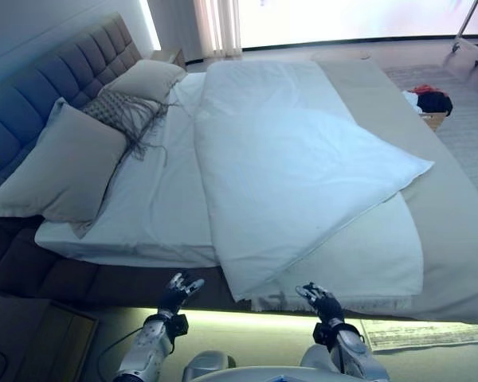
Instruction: Make the bed neatly
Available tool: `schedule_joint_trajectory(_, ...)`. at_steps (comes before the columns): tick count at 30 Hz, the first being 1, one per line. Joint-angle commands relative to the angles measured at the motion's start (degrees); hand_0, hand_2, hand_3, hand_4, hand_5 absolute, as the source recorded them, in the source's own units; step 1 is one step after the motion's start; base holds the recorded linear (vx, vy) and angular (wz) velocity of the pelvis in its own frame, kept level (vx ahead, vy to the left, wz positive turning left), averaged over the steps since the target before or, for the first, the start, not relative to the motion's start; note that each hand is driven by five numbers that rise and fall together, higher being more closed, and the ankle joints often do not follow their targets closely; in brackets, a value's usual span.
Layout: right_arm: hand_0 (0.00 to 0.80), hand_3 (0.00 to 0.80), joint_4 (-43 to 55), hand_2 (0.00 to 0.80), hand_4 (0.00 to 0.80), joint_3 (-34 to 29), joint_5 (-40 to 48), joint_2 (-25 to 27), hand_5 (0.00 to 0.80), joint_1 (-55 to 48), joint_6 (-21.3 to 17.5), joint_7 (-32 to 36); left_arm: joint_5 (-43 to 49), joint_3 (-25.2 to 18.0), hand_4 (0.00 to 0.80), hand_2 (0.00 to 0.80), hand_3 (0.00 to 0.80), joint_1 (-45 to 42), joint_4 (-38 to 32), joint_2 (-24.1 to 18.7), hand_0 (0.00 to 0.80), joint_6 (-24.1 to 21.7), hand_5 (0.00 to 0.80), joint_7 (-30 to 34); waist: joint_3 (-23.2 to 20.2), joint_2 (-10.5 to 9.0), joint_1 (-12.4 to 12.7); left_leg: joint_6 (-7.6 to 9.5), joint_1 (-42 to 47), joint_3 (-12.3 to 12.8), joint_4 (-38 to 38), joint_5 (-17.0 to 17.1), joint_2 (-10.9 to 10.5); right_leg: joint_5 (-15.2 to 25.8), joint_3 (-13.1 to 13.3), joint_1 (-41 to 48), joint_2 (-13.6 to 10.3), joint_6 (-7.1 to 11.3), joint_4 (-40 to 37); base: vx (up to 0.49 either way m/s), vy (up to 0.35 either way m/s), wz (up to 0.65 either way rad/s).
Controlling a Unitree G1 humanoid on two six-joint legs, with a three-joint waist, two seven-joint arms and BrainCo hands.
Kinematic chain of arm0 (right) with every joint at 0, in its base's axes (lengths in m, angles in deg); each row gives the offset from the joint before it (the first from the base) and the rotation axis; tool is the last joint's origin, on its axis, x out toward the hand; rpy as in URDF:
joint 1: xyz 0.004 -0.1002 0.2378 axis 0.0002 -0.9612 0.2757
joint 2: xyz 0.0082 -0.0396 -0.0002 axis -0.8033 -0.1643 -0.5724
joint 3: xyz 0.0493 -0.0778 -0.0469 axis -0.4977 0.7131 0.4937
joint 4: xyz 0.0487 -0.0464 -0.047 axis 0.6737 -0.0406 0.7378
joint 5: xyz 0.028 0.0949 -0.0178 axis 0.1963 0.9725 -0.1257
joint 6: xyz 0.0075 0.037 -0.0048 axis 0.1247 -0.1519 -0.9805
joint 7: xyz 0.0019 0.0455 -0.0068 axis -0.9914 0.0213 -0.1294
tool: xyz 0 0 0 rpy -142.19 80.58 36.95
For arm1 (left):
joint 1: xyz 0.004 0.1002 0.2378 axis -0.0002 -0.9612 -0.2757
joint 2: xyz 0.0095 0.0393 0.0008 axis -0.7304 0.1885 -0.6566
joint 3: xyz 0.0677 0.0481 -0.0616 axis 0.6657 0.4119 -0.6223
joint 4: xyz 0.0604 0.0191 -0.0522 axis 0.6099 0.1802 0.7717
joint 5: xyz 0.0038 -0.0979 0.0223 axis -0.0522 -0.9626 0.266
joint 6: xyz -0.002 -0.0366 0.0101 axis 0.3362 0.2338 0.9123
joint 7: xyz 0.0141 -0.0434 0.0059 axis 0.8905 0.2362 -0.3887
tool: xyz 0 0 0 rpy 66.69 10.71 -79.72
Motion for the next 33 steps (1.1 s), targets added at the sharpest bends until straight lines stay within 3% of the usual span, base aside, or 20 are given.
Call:
schedule_joint_trajectory(1,0.0,0.0,4.19,0.0,0.0,-0.58,1.57,1.38,0.0,2.19,-3.11,0.06,-0.55,-0.02,0.0,0.0,0.0,2.74,-3.14,1.02,0.0,-1.6,0.0,-0.07,1.28,-1.4,-1.66,5.33,5.08,-2.26,-4.34,0.84,-9.87,15.97,0.23,-3.24,-0.81,1.95,-12.5,0.254,-0.151,0.27)
schedule_joint_trajectory(4,0.0,0.0,2.99,0.0,0.0,0.01,1.91,1.06,0.0,3.74,-2.51,0.07,-0.45,-0.68,0.0,0.0,0.0,3.07,-0.89,1.1,0.0,-2.57,0.0,0.97,1.55,-2.58,-1.79,5.26,6.7,-2.96,-4.0,-1.62,-10.05,17.98,-2.06,-3.95,0.2,3.22,-22.53,0.31,-0.152,0.13)
schedule_joint_trajectory(6,0.0,0.0,2.58,0.0,0.0,0.23,1.97,0.77,0.0,3.44,-2.51,0.3,-0.34,-1.23,0.0,0.0,0.0,2.42,0.06,1.13,0.0,-3.32,0.0,1.75,1.51,-3.02,-1.51,5.53,7.14,-3.03,-3.28,-2.65,-10.0,18.44,-3.29,-3.86,0.46,3.63,-24.48,0.316,-0.16,-0.14)
schedule_joint_trajectory(11,0.0,0.0,1.55,0.0,0.0,-0.14,1.32,0.32,0.0,0.95,-2.93,2.29,0.69,-2.62,0.0,0.0,0.0,-0.73,-0.34,1.54,0.0,-4.1,0.0,2.5,0.94,-3.92,-0.72,5.42,7.84,-2.67,0.85,-4.99,-9.37,16.75,-4.0,-2.09,-1.1,3.66,-20.17,0.353,-0.212,0.09)
schedule_joint_trajectory(15,0.0,0.0,1.88,0.0,0.0,0.93,2.52,0.76,0.0,1.39,-2.02,1.17,-1.27,-3.84,0.0,0.0,0.0,-1.3,-0.61,1.71,0.0,-2.65,0.0,2.6,0.38,-3.54,-0.86,3.63,8.67,-2.05,4.83,-6.0,-6.94,13.32,-2.69,-0.24,-0.22,2.56,-15.21,0.339,-0.289,0.32)
schedule_joint_trajectory(18,0.0,0.0,1.62,0.0,0.0,0.79,2.94,1.63,0.0,1.3,-1.57,1.42,-0.64,-2.7,0.0,0.0,0.0,-1.65,-0.98,1.34,0.0,-3.16,0.0,3.97,-0.54,-2.99,-1.28,1.49,7.26,-2.87,8.72,-0.56,-4.74,9.23,-2.33,1.94,2.99,0.48,-15.42,0.242,-0.291,0.32)
schedule_joint_trajectory(20,0.0,0.0,0.61,0.0,0.0,0.35,2.96,2.5,0.0,1.79,-1.66,1.57,-1.14,-1.84,0.0,0.0,0.0,-1.29,-1.05,1.79,0.0,-3.86,0.0,4.23,-0.99,-2.96,-1.37,-0.32,5.23,-3.44,13.6,3.67,-4.54,6.98,-2.52,3.81,4.83,-1.28,-16.06,0.167,-0.245,0.38)
schedule_joint_trajectory(23,0.0,0.0,-0.3,0.0,0.0,-0.62,3.15,4.0,0.0,2.25,-2.21,1.04,-1.9,-0.69,0.0,0.0,0.0,-0.74,-1.49,2.66,0.0,-4.32,0.0,3.91,-0.92,-3.17,-1.4,-2.48,-0.52,-2.0,23.61,8.22,-5.25,4.3,-3.59,6.64,6.07,-3.64,-16.59,0.118,-0.218,0.41)
schedule_joint_trajectory(25,0.0,0.0,-0.32,0.0,0.0,-1.24,3.8,4.52,0.0,2.35,-2.61,0.05,-1.72,-0.25,0.0,0.0,0.0,-0.75,-2.42,2.83,0.0,-4.09,0.0,4.5,-0.49,-3.37,-1.23,-3.03,-4.25,-1.12,25.11,9.76,-3.47,3.37,-3.69,8.09,6.56,-4.58,-16.86,0.096,-0.176,0.24)
schedule_joint_trajectory(27,0.0,0.0,-0.64,0.0,0.0,-1.62,4.31,4.46,0.0,2.84,-3.05,0.16,-1.28,0.23,0.0,0.0,0.0,-0.24,-3.08,2.77,0.0,-4.06,0.0,4.38,0.06,-3.59,-0.8,-2.44,-5.74,-1.43,21.52,10.14,-1.43,2.88,-2.84,9.22,7.3,-4.72,-17.46,0.106,-0.112,-0.11)
schedule_joint_trajectory(29,0.0,0.0,-1.31,0.0,0.0,-1.22,4.64,3.98,0.0,4.13,-2.64,-0.61,-1.38,0.53,0.0,0.0,0.0,1.11,-2.82,2.73,0.0,-3.96,0.0,3.41,0.11,-3.39,-0.42,-2.3,-4.72,-2.51,13.28,11.6,0.97,2.22,-1.2,10.05,8.73,-4.63,-18.32,0.151,-0.039,-0.3)
schedule_joint_trajectory(33,0.0,0.0,-1.33,0.0,0.0,-0.19,5.29,3.58,0.0,4.24,-1.98,-1.73,-1.24,0.31,0.0,0.0,0.0,2.79,-2.17,2.84,0.0,-3.34,0.0,3.16,-0.41,-1.93,0.85,-4.49,-4.41,-6.11,-1.53,16.23,4.26,0.4,0.94,11.75,11.16,-4.89,-19.7,0.181,0.032,-0.29)
